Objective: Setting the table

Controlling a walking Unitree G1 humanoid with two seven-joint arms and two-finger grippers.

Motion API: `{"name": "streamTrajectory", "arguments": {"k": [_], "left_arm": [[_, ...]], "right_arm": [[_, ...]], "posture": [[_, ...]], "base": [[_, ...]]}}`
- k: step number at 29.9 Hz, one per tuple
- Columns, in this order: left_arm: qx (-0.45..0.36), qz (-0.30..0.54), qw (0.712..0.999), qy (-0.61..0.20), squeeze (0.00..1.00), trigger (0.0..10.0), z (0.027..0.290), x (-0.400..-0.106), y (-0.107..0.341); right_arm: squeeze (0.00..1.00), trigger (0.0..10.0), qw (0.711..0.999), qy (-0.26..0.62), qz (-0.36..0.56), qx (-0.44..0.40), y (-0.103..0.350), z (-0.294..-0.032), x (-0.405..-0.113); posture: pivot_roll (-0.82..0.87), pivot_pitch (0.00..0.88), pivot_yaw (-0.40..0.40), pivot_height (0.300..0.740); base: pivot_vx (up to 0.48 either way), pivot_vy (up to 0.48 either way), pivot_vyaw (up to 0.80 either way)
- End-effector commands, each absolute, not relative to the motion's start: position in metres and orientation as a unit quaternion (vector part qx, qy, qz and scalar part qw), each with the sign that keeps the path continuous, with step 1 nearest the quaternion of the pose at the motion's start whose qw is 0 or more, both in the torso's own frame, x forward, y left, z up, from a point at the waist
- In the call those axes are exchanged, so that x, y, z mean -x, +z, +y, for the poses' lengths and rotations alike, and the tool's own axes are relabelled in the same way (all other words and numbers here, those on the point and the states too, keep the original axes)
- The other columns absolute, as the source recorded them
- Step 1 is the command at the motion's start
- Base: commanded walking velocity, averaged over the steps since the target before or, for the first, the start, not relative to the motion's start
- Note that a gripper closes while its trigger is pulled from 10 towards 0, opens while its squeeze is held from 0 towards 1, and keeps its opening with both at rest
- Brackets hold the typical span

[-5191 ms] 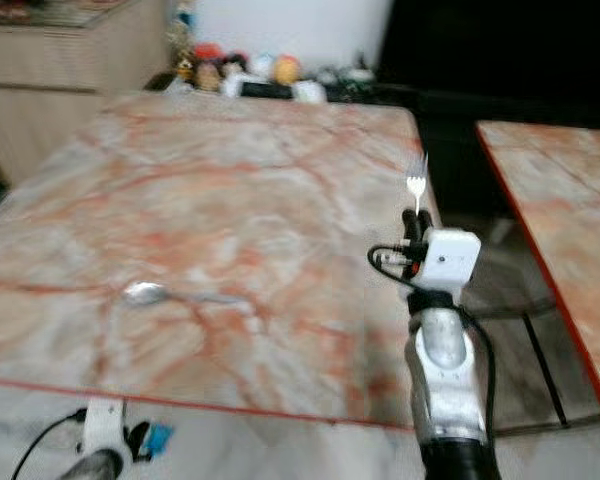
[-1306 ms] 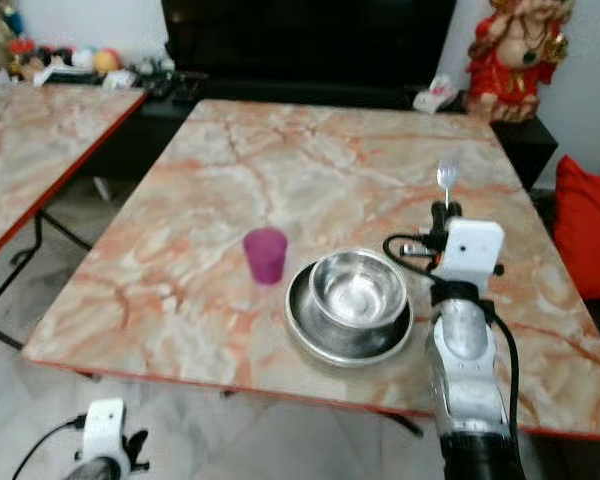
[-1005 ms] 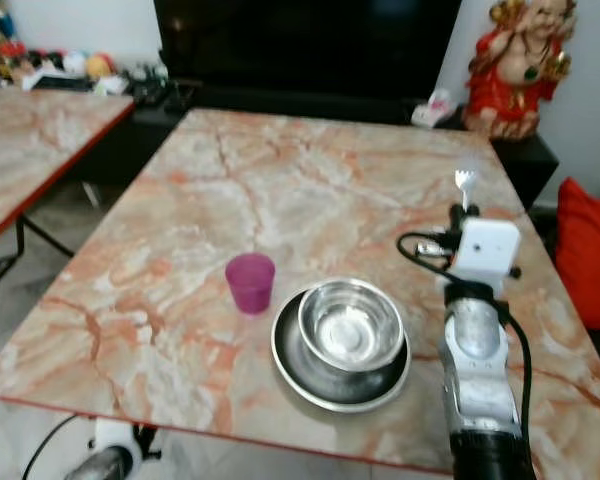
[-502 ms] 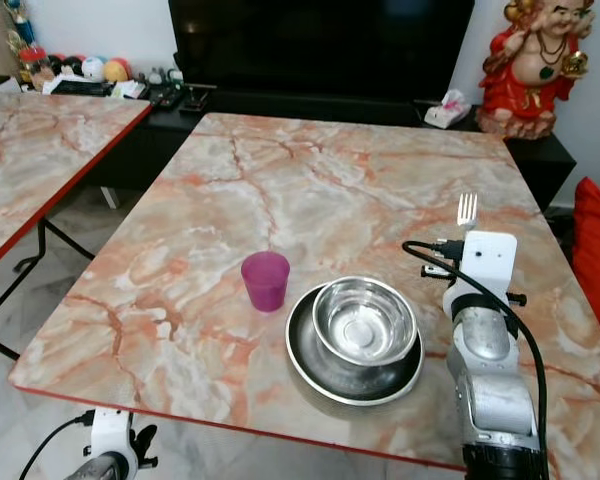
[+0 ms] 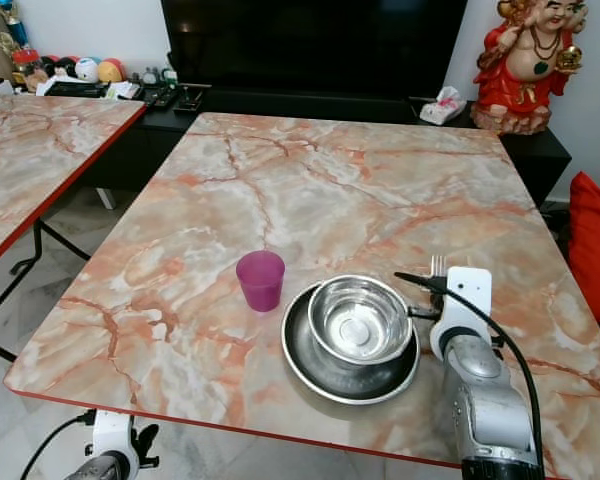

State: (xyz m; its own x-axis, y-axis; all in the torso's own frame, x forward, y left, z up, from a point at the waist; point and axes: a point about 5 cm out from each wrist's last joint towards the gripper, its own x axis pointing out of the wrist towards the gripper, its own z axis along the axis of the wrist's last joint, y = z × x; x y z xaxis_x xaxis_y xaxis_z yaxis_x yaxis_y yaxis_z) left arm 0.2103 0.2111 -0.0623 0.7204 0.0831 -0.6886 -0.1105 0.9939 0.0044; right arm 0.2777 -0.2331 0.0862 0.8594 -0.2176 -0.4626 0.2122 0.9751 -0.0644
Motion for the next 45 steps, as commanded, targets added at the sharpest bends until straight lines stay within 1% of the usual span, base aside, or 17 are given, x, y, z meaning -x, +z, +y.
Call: {"name": "streamTrajectory", "arguments": {"k": [1,8,13,25,38,39,40,41,42,45], "left_arm": [[0.015,0.384,0.922,0.048,0.00,10.0,0.212,-0.207,-0.065],[0.015,0.383,0.923,0.046,0.00,10.0,0.210,-0.208,-0.065],[0.015,0.383,0.923,0.047,0.00,10.0,0.210,-0.209,-0.064],[0.017,0.383,0.922,0.050,0.00,10.0,0.210,-0.209,-0.064],[0.016,0.383,0.922,0.052,0.00,10.0,0.211,-0.209,-0.064],[0.016,0.383,0.922,0.052,0.00,10.0,0.211,-0.209,-0.064],[0.015,0.383,0.922,0.052,0.00,10.0,0.211,-0.209,-0.064],[0.015,0.383,0.922,0.052,0.00,10.0,0.211,-0.209,-0.064],[0.015,0.383,0.922,0.052,0.00,10.0,0.211,-0.209,-0.064],[0.015,0.382,0.923,0.052,0.00,10.0,0.211,-0.210,-0.064]], "right_arm": [[0.00,10.0,0.959,-0.114,0.259,0.000,0.078,-0.234,-0.275],[0.00,10.0,0.952,-0.128,0.278,0.021,0.068,-0.240,-0.273],[0.00,10.0,0.952,-0.131,0.278,0.016,0.067,-0.243,-0.273],[0.00,10.0,0.952,-0.118,0.282,0.014,0.062,-0.234,-0.273],[0.00,10.0,0.950,-0.114,0.292,0.013,0.057,-0.233,-0.271],[0.04,10.0,0.949,-0.114,0.292,0.013,0.056,-0.232,-0.271],[0.55,10.0,0.949,-0.114,0.293,0.013,0.056,-0.232,-0.271],[0.55,10.0,0.949,-0.114,0.293,0.013,0.056,-0.232,-0.271],[0.62,10.0,0.949,-0.114,0.294,0.012,0.056,-0.232,-0.271],[0.56,10.0,0.949,-0.111,0.296,0.012,0.055,-0.231,-0.271]], "posture": [[0.03,0.000,0.000,0.740],[0.03,0.000,0.001,0.740],[0.03,0.000,0.001,0.740],[0.04,0.000,0.000,0.740],[0.04,0.001,0.001,0.740],[0.04,0.001,0.002,0.740],[0.04,0.002,0.001,0.740],[0.04,0.002,0.001,0.740],[0.04,0.003,0.001,0.740],[0.04,0.003,0.001,0.740]], "base": [[0.000,0.000,0.00],[0.000,0.000,0.00],[0.000,0.000,0.00],[0.000,0.000,0.00],[0.000,0.000,0.00],[0.000,0.000,0.00],[0.000,0.000,0.00],[0.000,0.000,0.00],[0.000,0.000,0.00],[0.000,0.000,0.00]]}}
